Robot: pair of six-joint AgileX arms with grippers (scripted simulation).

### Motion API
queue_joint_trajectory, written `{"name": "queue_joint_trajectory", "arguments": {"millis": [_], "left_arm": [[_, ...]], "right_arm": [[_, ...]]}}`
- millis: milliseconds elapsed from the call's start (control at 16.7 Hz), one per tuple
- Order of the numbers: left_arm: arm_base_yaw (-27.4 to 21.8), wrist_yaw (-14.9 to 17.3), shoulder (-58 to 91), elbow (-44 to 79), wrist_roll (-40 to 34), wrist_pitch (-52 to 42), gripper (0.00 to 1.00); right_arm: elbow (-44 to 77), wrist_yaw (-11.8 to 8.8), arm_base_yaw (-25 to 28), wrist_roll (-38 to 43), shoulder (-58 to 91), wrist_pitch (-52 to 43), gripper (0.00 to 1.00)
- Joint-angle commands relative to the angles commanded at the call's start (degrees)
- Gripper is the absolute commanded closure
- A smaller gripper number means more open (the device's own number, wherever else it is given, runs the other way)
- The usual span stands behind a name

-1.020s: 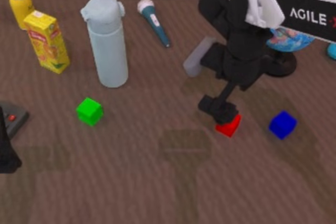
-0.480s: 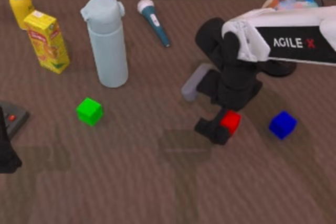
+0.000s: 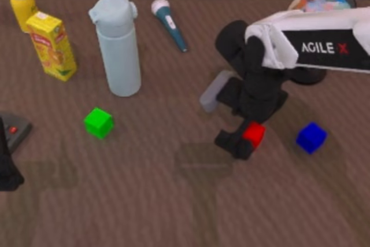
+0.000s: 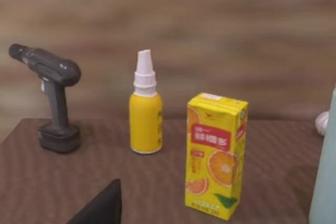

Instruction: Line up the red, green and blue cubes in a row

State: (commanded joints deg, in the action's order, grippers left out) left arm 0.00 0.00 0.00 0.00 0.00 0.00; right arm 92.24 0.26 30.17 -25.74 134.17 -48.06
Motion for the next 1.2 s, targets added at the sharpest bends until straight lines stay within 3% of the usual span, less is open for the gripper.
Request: {"name": "queue_joint_trajectory", "arguments": {"millis": [600,1080,1200], "left_arm": [[0.0,0.0,0.0,0.0,0.0,0.0,0.0],[0.0,0.0,0.0,0.0,0.0,0.0,0.0],[0.0,0.0,0.0,0.0,0.0,0.0,0.0]], "right_arm": [[0.0,0.0,0.0,0.0,0.0,0.0,0.98],[0.0,0.0,0.0,0.0,0.0,0.0,1.0],[0.6,-0.8,0.0,0.6,-2.4,-1.3,1.0]]}}
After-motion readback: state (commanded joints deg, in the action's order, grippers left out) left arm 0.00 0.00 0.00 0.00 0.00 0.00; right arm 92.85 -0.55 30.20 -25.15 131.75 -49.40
